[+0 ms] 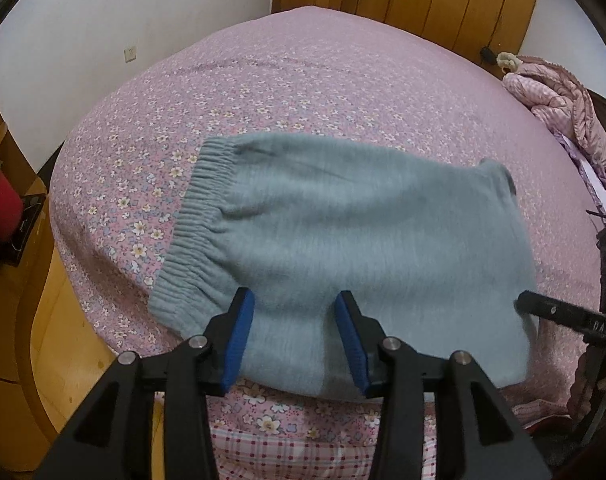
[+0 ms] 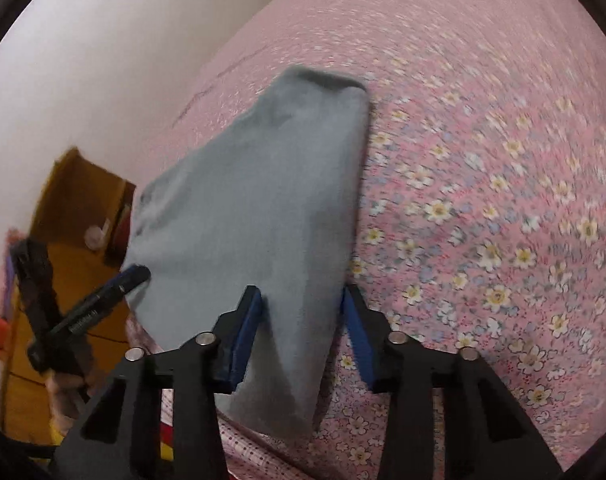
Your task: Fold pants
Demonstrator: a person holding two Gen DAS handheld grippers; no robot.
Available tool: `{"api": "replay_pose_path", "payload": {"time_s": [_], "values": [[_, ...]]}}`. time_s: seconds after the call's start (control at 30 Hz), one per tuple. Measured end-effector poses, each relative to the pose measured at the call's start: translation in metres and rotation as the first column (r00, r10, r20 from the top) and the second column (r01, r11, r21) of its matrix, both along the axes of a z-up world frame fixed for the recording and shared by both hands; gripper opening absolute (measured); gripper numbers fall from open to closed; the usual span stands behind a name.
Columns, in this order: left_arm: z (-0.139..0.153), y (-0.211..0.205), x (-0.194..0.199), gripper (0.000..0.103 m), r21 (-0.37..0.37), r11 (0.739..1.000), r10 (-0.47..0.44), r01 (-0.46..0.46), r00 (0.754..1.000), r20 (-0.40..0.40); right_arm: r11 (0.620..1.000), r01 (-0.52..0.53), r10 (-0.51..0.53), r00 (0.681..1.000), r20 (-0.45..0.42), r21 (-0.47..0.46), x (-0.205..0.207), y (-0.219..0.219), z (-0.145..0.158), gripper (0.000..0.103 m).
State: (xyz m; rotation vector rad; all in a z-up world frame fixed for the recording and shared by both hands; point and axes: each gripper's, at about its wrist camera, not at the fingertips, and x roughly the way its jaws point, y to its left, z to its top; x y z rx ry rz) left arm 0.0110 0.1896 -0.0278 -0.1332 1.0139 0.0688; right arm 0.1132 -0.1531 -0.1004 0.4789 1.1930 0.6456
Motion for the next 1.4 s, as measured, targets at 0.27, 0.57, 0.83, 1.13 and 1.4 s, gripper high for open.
{"api": "replay_pose_path", "payload": {"time_s": [0.27,0.57,0.83,1.13,1.4], "values": [[-0.002,-0.005,0.002,0.05,0.023,1.0,-0.007,0.007,1.0,0.001,1.0,-0.008,0.008,1.0,-0.007,0.026,0.001,-0.011,-0.001,0.041],[-0.001,-0.01,0.002,0.051,0.028,1.0,-0.005,0.005,1.0,0.0,1.0,-0.001,0.001,1.0,0.023,-0.018,-0.001,0.011,0.01,0.033],[-0.001,-0.009,0.002,0.051,0.032,0.999,-0.006,0.006,1.0,0.0,0.999,-0.014,0.015,0.999,0.036,-0.037,0.003,0.032,0.013,0.033],[-0.001,-0.009,0.001,0.052,0.031,0.999,-0.005,0.005,1.0,-0.002,0.999,-0.038,0.04,0.994,0.103,-0.017,0.002,0.037,0.028,0.012],[0.001,-0.007,-0.002,0.052,-0.002,1.0,0.0,0.0,1.0,0.005,0.992,-0.112,0.104,0.986,0.133,0.053,0.016,0.058,0.065,0.011]]}}
